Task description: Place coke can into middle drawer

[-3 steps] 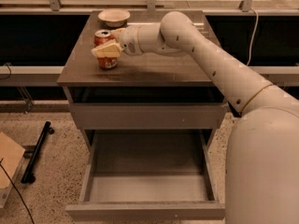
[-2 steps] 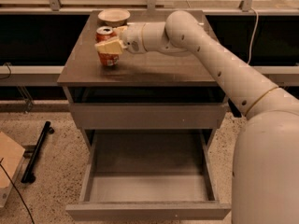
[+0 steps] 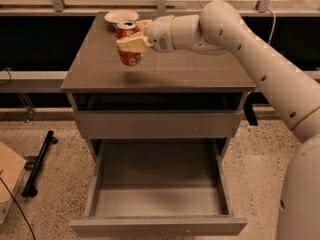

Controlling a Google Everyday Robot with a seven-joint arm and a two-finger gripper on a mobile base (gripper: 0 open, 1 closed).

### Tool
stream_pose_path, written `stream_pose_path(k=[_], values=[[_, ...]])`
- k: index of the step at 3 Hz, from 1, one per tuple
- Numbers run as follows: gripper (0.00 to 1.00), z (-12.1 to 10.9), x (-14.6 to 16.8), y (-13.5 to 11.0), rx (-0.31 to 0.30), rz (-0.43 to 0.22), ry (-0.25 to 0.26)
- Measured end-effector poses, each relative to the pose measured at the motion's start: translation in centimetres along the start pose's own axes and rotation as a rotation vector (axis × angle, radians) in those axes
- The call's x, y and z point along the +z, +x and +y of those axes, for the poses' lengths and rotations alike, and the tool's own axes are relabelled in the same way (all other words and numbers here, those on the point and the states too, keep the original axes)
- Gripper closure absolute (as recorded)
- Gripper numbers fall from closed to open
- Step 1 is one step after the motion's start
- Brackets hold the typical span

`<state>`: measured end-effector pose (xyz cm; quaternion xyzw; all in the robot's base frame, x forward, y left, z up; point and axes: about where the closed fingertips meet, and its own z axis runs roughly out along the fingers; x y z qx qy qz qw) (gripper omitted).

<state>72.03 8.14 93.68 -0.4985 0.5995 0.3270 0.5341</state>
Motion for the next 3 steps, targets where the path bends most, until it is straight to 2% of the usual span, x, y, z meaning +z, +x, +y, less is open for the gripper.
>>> stream_pose_path(k=[1, 2, 3], values=[[1.0, 3.1, -5.3, -0.8, 0.013, 0.018, 0.026], [1.0, 7.1, -9.2, 0.5, 0.072, 0.042, 0.059], [1.0, 13.1, -12.5, 4.0, 0.176, 0.08, 0.072]])
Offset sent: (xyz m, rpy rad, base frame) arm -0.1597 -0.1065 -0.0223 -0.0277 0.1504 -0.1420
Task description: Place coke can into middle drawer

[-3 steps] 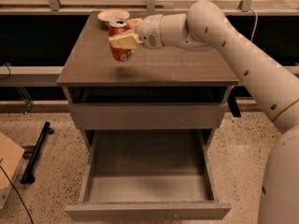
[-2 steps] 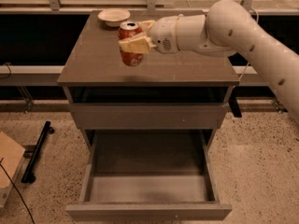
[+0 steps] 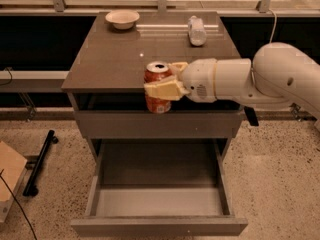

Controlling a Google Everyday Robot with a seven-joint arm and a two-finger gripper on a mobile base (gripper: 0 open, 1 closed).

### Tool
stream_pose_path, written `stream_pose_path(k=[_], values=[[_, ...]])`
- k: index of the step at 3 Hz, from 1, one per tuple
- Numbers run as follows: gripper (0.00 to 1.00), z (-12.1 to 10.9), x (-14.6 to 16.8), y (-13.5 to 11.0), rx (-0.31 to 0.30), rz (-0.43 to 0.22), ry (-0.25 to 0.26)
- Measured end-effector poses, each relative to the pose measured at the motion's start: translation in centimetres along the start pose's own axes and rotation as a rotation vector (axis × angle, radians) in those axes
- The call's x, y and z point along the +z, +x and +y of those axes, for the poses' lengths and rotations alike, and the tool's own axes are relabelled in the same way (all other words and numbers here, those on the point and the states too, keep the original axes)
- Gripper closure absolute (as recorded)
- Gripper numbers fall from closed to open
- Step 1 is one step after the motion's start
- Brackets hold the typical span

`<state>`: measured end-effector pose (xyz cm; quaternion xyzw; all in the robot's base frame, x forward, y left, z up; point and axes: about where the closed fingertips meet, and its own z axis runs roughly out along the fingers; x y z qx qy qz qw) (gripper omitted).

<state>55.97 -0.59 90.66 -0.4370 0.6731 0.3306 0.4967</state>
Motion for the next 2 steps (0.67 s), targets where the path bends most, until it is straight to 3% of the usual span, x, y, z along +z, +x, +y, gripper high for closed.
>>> stream_pose_path(k=[1, 2], values=[[1.0, 1.99, -0.97, 3.49, 0.048, 0.038, 0.021], [1.0, 2.32, -0.97, 4.25, 0.057, 0.048, 0.018]])
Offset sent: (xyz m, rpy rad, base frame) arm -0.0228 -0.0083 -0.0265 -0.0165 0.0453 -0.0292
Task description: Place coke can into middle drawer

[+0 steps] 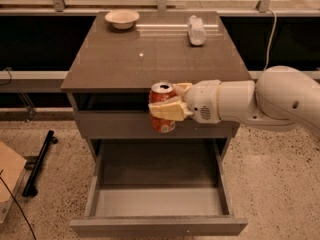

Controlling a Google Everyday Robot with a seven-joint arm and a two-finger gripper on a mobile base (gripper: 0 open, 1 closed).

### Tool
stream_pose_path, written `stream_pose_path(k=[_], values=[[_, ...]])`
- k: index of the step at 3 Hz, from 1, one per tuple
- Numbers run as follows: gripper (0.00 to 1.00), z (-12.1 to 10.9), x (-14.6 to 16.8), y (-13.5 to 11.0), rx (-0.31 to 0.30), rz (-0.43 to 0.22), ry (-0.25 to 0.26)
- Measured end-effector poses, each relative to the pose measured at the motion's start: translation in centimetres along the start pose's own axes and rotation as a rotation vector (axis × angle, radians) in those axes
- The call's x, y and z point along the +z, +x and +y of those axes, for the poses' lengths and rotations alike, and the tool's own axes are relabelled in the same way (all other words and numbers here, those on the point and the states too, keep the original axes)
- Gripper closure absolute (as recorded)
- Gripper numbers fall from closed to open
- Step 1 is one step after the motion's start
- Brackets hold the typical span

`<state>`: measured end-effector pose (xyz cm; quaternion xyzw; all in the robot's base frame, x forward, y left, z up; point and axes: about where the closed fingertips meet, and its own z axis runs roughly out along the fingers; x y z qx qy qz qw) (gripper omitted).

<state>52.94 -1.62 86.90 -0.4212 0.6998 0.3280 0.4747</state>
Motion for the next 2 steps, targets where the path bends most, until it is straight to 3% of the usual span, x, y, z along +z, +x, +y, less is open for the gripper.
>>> stream_pose_path(k=[1, 2], values=[[1.0, 0.1, 0.4, -0.2, -0.022, 0.013, -0.011], [1.0, 0.4, 1.8, 1.1, -0.061, 0.021, -0.047]])
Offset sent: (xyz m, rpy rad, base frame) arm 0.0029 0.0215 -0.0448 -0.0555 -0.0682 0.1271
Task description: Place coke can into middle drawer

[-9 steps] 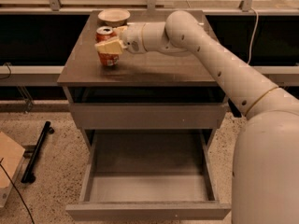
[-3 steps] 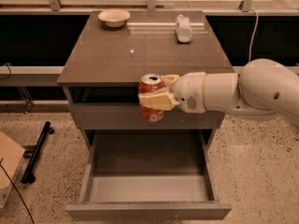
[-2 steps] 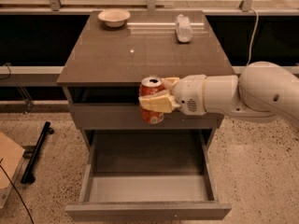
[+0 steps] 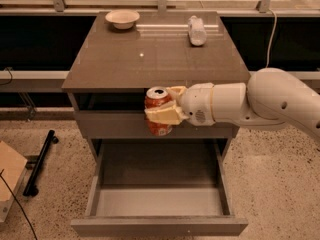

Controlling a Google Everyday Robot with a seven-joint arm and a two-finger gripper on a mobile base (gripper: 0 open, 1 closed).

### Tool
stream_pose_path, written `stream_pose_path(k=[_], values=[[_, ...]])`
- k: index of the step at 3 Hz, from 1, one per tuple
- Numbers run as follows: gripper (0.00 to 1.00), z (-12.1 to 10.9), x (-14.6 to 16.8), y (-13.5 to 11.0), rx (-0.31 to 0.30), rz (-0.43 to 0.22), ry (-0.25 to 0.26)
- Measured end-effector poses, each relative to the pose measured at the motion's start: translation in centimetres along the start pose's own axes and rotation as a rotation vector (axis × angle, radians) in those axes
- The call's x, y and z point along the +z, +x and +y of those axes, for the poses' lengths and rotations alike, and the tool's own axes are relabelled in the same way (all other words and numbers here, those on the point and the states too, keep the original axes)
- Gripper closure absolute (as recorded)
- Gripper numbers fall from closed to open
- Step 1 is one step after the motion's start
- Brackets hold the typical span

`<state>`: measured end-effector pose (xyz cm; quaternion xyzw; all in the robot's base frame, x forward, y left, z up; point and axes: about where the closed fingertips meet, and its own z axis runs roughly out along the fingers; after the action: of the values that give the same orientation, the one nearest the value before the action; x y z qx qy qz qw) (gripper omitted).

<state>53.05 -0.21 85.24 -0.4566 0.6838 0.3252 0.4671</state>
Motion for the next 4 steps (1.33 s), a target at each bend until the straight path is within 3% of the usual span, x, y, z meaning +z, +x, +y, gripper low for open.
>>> stream_pose_path(k=[2, 4], values=[[1.0, 0.8, 2.2, 6.0, -0.056, -0.008, -0.069], [1.0, 0.9, 4.0, 13.7, -0.012, -0.064, -0.088]])
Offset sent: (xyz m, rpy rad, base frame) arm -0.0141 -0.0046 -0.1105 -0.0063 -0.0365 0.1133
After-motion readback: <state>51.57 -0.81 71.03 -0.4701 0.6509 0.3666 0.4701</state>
